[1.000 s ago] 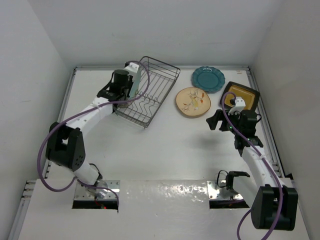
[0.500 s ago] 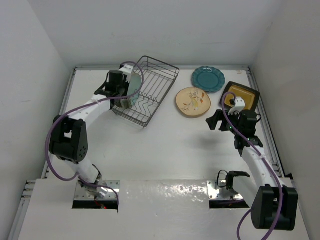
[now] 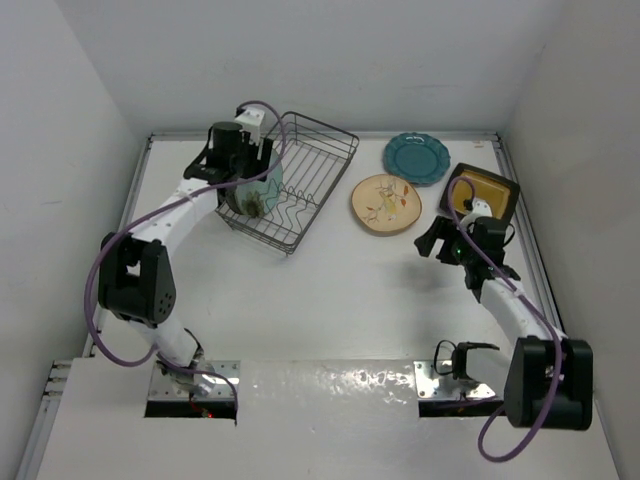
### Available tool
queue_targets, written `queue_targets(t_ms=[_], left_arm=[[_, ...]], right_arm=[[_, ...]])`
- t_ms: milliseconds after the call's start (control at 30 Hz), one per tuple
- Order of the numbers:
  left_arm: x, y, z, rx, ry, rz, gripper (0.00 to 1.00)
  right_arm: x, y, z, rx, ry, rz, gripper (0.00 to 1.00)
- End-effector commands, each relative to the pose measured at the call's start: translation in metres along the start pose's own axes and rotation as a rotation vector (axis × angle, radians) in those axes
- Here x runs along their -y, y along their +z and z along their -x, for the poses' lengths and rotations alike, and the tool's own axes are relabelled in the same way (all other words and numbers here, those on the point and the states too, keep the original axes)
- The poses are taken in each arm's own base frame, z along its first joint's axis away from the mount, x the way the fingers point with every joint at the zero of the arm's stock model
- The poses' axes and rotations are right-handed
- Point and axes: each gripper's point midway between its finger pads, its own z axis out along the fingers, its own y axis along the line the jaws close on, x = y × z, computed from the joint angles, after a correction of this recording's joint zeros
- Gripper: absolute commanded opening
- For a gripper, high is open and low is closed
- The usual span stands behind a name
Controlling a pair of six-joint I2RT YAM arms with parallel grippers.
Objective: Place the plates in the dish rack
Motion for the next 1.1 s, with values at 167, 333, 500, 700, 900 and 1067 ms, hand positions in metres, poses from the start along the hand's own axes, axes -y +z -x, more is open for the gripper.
queue_targets(t_ms=[167, 333, 500, 700, 900, 1067], left_arm=[[-0.001, -0.048, 0.084, 0.151, 0.007, -0.059, 0.74], [0.009, -0.075, 0.099, 0.178, 0.032, -0.116, 0.74], [0.019, -0.103, 0.105, 0.220, 0.100, -0.178, 0.74], [0.018, -0.107, 0.101, 0.184, 0.125, -0.184, 0.74], [0.027, -0.104, 0.107, 0.184, 0.096, -0.228, 0.74], [0.033, -0.108, 0.112, 0.192, 0.096, -0.267, 0.74]], right_arm=[[0.029, 0.053, 0.043, 0.107, 0.257, -0.154, 0.83], [0.027, 0.094, 0.054, 0.091, 0.328, -0.097, 0.79], [0.037, 0.133, 0.033, -0.005, 0.389, -0.095, 0.73], [0.042, 0.163, 0.023, -0.059, 0.451, -0.087, 0.68], [0.042, 0.175, 0.012, -0.095, 0.493, -0.069, 0.55], [0.045, 0.173, -0.004, -0.141, 0.499, -0.091, 0.26]])
